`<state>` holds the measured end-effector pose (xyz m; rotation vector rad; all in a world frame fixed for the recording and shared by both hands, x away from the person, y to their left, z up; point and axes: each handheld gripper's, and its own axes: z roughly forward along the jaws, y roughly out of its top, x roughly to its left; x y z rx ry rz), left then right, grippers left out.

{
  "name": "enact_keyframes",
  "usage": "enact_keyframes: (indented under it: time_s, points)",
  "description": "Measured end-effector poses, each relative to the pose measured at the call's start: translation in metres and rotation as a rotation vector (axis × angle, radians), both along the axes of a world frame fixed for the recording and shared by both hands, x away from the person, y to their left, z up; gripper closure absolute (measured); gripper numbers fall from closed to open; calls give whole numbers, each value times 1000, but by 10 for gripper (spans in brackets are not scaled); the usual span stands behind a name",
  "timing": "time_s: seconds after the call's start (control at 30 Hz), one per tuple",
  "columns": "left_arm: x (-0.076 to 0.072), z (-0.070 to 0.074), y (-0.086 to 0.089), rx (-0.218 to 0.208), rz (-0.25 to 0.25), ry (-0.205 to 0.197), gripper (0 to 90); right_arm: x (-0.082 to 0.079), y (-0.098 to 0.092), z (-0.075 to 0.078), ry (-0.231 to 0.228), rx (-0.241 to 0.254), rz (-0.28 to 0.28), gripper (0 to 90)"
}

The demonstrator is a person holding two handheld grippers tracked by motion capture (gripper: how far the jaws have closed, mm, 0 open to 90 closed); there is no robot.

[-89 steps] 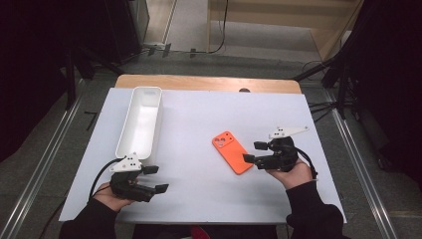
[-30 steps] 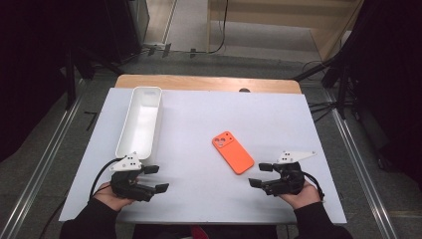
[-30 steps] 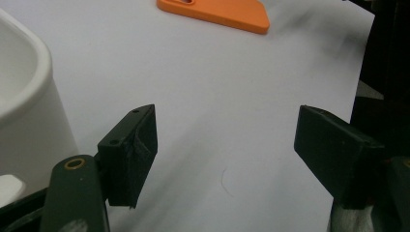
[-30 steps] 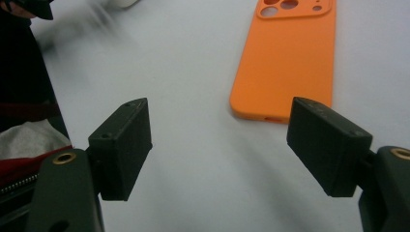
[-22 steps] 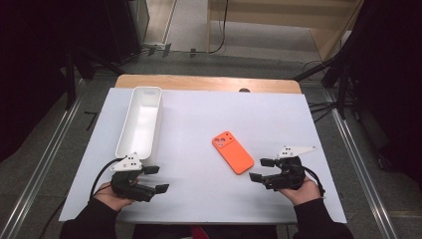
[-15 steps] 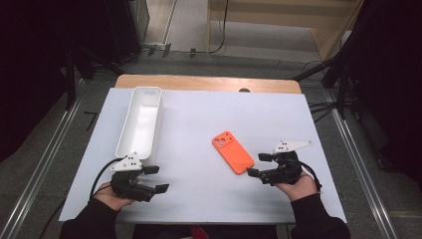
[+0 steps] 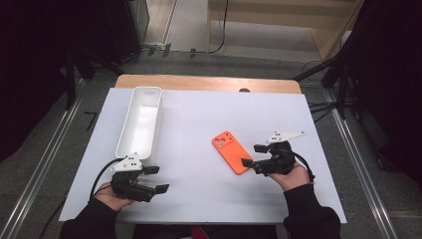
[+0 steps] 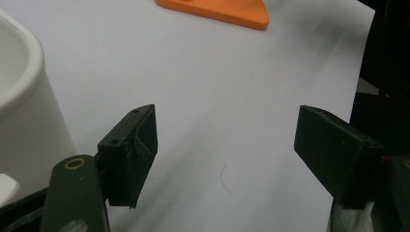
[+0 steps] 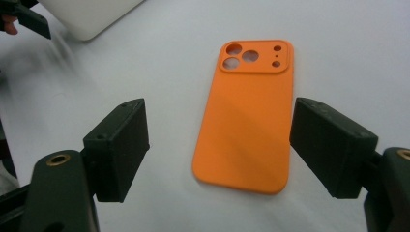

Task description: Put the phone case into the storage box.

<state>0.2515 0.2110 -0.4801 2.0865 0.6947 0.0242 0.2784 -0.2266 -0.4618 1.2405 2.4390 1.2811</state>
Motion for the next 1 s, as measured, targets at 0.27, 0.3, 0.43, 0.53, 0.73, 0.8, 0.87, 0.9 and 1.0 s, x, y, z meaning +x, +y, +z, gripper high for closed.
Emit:
enact_keyframes:
  time_s: [0.27,0.3,0.43,0.53,0.73,0.8,0.87,0.9,1.0]
  points:
    - [0,0,0,0,-1,-2,239,13,3,0,-2,-5,-20,191]
    - [0,0,0,0,0,-2,239,14,4,0,-3,-7,-21,191]
    - [0,0,0,1,-1,-3,239,19,7,-1,-5,-8,-32,191]
    - [0,0,0,2,-1,-4,239,24,10,-2,1,-3,-51,191]
    - [0,0,0,2,-1,-4,239,33,16,-2,-9,3,-64,178]
    - [0,0,1,2,-1,-3,239,34,18,-1,-15,-15,-59,130]
    - [0,0,1,1,0,-5,239,35,20,0,-30,-16,-44,92]
    - [0,0,1,0,0,-4,239,37,22,-2,-37,-10,-38,19]
    - [0,0,1,-1,1,-4,239,38,25,-5,-27,-28,-42,0]
